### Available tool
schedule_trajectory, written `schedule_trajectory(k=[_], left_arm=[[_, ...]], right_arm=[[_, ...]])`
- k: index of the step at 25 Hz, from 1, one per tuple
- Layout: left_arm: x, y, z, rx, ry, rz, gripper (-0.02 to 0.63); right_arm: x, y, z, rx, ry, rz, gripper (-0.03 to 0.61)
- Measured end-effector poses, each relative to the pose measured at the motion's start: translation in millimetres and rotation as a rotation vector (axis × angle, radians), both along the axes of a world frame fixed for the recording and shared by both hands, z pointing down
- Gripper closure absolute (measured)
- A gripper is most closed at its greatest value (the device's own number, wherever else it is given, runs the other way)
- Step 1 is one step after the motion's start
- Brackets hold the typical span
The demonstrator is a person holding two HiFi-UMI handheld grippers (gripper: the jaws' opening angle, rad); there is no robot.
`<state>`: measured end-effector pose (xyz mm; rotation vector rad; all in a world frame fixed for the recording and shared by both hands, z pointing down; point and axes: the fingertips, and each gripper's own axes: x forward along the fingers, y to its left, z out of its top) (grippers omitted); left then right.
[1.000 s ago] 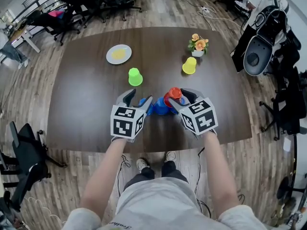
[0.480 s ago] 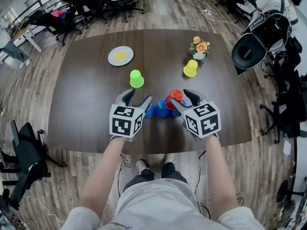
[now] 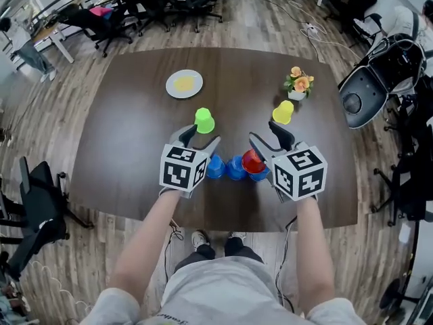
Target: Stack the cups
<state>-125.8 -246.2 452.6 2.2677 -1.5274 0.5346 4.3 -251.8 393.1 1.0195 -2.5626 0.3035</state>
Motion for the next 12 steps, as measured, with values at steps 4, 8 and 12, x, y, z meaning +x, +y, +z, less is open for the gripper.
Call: schedule_trajectory(k=[4, 8, 12], left_arm=[[-12, -21, 16, -0.029, -0.009, -0.023, 0.327], [-24, -43, 35, -0.07, -0.017, -0.046, 0.314], [-33, -63, 55, -0.107, -0.011, -0.07, 0.304]], right_arm=[[1, -27, 3, 0.002, -0.001, 0.0, 0.353], [2, -52, 13, 0.013, 0.014, -0.017, 0.353], [0, -69, 25, 0.015, 0.027, -0.038, 0.353]])
